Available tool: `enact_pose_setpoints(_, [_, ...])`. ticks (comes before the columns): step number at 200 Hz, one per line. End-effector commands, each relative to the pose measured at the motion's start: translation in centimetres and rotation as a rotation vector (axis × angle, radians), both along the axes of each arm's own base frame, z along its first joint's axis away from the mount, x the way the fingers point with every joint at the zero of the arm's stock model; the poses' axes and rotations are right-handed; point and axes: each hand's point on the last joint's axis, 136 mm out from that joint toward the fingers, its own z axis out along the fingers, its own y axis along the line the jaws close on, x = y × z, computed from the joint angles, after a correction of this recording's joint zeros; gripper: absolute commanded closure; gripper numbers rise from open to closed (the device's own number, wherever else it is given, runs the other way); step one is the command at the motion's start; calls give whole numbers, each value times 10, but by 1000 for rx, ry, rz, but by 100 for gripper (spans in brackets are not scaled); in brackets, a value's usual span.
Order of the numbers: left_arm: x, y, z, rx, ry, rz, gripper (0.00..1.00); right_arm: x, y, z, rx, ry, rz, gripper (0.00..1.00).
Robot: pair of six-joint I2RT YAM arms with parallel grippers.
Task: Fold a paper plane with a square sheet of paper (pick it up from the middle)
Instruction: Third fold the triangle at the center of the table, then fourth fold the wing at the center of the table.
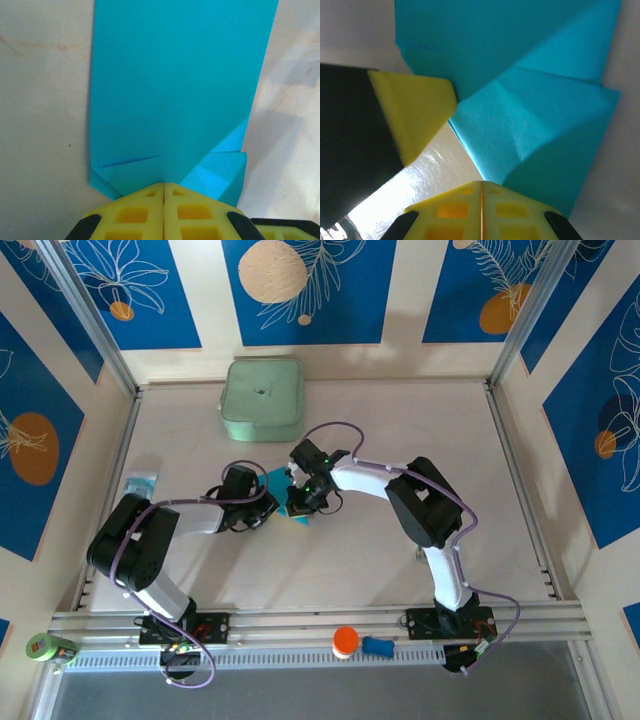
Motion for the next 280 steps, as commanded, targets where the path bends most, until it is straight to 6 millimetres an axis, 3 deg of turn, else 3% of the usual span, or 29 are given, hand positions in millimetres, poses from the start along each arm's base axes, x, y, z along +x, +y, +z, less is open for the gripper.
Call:
enact_pose_setpoints(1, [-12, 11, -22, 62, 75, 26, 92, 1, 6, -1, 8, 29, 16, 93])
enact_pose_setpoints(54, [-18, 18, -29, 103, 101, 22, 93, -6, -9, -16, -18, 68, -3, 94])
enact_pose_setpoints(109, [-18, 18, -31, 104, 107, 8, 93, -32, -53, -21, -20, 59, 37, 95])
enact_pose_setpoints(141, [-11, 9, -21, 77, 70, -28, 92, -36, -67, -6, 40, 36, 18, 95])
enact_pose_setpoints(171, [5, -9, 8, 21, -8, -97, 86, -20, -54, 30, 129, -59, 9, 95])
enact_pose_setpoints(193, [11, -11, 33, 3, -52, -95, 79, -6, -44, 44, 145, -110, -13, 95])
enact_pose_setpoints(212, [9, -1, 42, 32, -58, -55, 71, 3, -36, 45, 143, -134, -24, 93])
enact_pose_setpoints(238, [-1, 19, 37, 73, -31, 17, 64, 13, -23, 41, 122, -145, -25, 92])
enact_pose_setpoints(280, [-10, 34, 31, 66, -15, 71, 59, 21, -9, 25, 72, -127, -17, 92])
